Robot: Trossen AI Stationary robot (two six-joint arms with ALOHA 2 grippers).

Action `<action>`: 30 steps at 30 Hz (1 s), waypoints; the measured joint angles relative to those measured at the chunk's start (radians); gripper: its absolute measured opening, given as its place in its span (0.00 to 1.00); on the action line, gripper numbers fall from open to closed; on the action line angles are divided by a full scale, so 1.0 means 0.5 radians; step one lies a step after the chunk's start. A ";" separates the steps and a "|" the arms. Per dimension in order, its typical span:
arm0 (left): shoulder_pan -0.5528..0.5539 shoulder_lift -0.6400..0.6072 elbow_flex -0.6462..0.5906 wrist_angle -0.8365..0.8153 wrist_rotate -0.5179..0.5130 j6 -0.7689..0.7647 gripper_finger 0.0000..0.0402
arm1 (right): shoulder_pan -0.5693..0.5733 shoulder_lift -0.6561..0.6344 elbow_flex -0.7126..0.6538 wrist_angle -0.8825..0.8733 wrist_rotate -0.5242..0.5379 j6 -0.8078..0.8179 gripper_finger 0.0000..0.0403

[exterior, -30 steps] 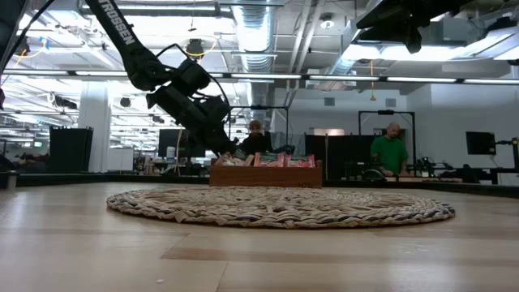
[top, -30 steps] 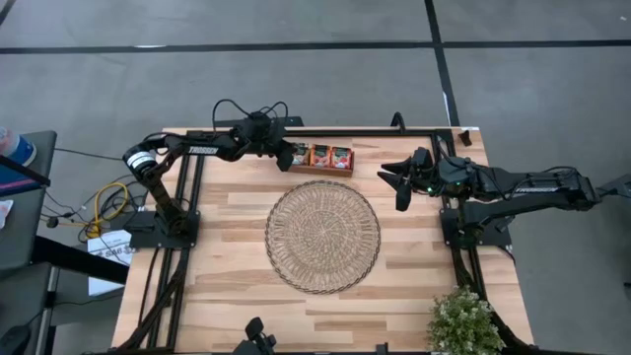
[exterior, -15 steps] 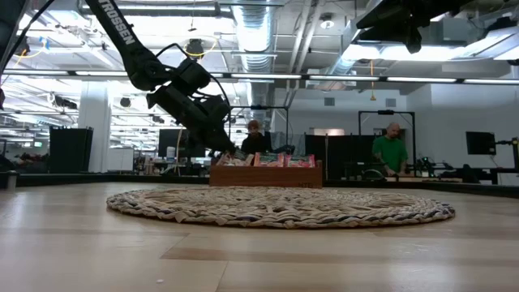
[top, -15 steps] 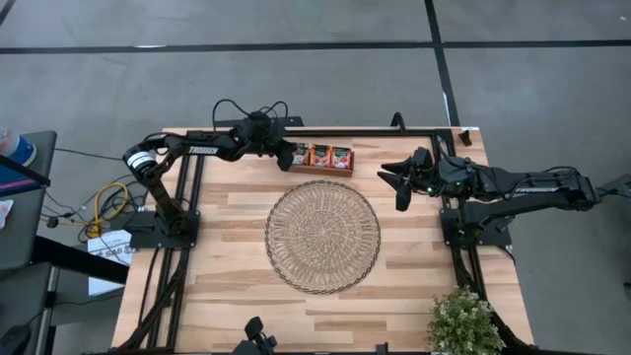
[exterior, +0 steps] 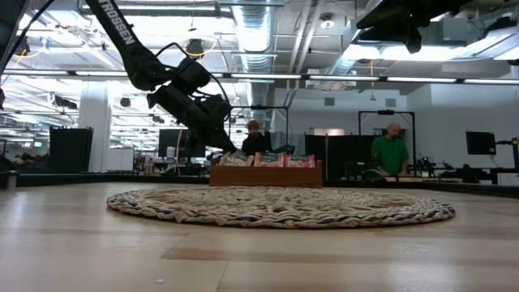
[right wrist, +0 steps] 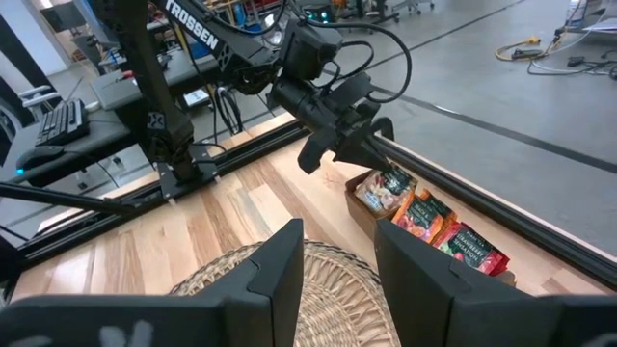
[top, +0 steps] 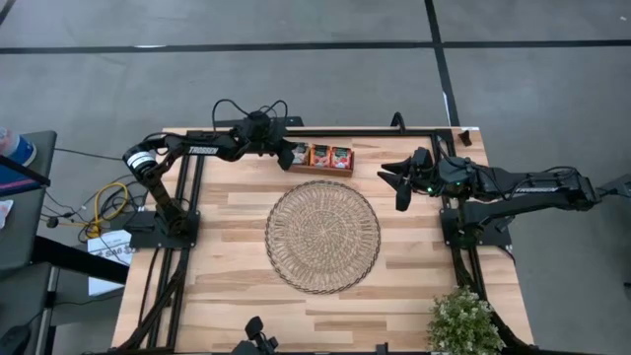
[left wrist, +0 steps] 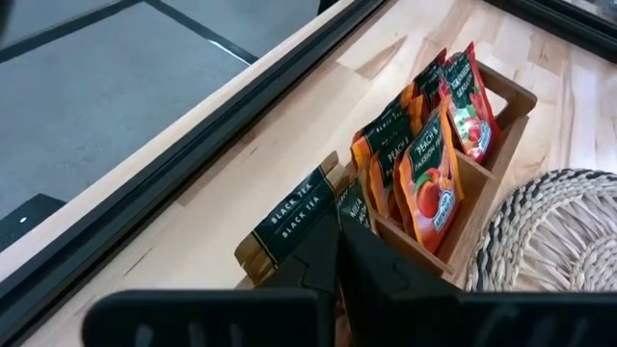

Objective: Pick & Place Tea
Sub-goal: Put the brown tea bag into the left section of the wooden organizer

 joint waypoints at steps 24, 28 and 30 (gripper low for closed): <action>-0.038 -0.003 0.000 -0.053 -0.080 0.101 0.00 | 0.000 0.000 0.000 -0.001 0.004 0.000 0.30; -0.051 -0.004 0.000 -0.033 -0.106 0.103 0.00 | 0.000 0.000 0.000 0.000 0.004 0.000 0.30; -0.052 -0.003 0.000 -0.001 -0.106 0.099 0.00 | 0.001 0.000 -0.001 0.000 0.004 0.000 0.30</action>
